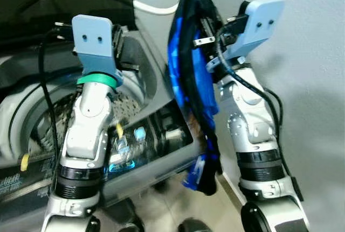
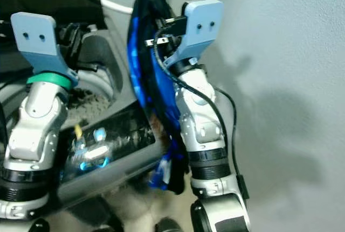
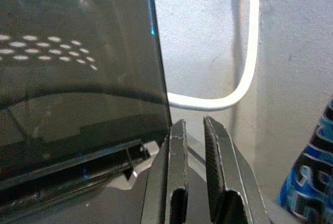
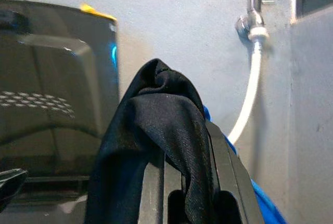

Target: Clothes washing

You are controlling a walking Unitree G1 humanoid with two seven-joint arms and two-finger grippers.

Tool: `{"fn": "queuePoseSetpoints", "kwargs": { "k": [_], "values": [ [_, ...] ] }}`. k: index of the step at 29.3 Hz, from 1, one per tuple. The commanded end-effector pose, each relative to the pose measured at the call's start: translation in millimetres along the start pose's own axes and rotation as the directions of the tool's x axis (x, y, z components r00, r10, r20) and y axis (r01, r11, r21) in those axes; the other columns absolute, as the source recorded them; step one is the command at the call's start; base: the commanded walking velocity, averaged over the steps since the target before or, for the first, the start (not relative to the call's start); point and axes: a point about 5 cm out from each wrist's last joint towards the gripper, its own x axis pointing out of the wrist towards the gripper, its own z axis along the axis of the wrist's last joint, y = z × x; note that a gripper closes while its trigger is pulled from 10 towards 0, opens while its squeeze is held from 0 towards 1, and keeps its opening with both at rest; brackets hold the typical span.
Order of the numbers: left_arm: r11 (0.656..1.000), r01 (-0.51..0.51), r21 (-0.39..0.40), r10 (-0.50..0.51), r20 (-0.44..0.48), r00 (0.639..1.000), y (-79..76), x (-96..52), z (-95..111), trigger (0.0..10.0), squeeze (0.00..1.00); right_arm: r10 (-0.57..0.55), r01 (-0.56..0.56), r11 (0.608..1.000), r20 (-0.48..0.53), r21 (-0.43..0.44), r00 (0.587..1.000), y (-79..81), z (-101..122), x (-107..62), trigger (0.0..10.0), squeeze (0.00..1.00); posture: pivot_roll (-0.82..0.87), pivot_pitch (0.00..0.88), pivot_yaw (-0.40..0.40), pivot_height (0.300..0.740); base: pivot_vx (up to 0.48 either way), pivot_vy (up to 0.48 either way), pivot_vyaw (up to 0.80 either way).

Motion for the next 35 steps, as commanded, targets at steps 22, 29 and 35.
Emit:
{"fn": "queuePoseSetpoints", "kwargs": {
  "k": [22, 29, 35],
  "values": [
    [1.000, 0.007, 0.001, -0.007, -0.004, 1.000, -1.7, -2.2, -2, 10.0, 0.00, 0.048, -0.048, 0.999, 0.043, 0.008, 0.998, 8.7, 6, 1.5, 10.0, 0.00, 0.00, 0.000, 0.011, 0.740, 0.000, 0.000, 0.00],
    [0.999, 0.012, 0.031, -0.013, 0.037, 0.999, -1.5, -2.7, 3, 10.0, 0.00, 0.209, -0.210, 0.978, 0.073, -0.006, 0.975, 22.4, 18, 7.8, 10.0, 0.00, 0.00, 0.000, 0.012, 0.740, 0.000, 0.000, 0.00],
    [0.973, 0.109, 0.204, -0.142, 0.156, 0.977, -14.2, -36.3, 17, 10.0, 0.00, 0.518, -0.522, 0.852, 0.192, -0.030, 0.834, 71.7, 56, 50.4, 10.0, 0.00, 0.05, 0.000, -0.046, 0.740, 0.000, 0.000, 0.00]
  ]
}}
